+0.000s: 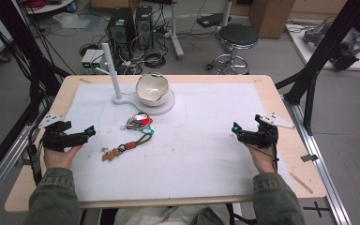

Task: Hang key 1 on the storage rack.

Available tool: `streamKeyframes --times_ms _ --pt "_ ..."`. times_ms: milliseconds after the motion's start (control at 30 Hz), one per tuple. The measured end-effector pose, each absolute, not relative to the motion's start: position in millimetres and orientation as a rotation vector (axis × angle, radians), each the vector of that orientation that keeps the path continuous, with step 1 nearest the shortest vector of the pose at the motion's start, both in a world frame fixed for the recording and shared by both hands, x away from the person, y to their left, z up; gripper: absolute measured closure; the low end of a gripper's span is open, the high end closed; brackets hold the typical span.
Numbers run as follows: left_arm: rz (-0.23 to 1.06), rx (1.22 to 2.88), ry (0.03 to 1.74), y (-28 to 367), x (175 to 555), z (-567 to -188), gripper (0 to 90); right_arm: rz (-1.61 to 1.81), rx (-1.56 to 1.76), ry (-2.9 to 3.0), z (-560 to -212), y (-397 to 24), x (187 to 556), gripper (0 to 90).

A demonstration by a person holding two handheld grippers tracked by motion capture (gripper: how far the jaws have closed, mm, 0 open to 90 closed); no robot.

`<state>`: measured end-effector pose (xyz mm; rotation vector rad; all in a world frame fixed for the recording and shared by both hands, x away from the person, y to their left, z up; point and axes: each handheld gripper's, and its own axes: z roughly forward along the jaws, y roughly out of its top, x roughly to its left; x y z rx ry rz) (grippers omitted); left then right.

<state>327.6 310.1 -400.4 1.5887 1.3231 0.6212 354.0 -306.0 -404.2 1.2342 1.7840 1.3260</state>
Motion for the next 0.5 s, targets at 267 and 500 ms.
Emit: streamKeyframes --times_ms 267,500 --pt "0.615 1.612 1.305 302.8 328.2 -397.4 1.7 1.328 1.237 1.787 -404.1 -306.3 353.9 0.8" --pt "0.602 1.647 1.264 288.6 330.1 -393.2 1.7 1.326 1.238 1.789 -404.3 -306.0 354.1 0.8"
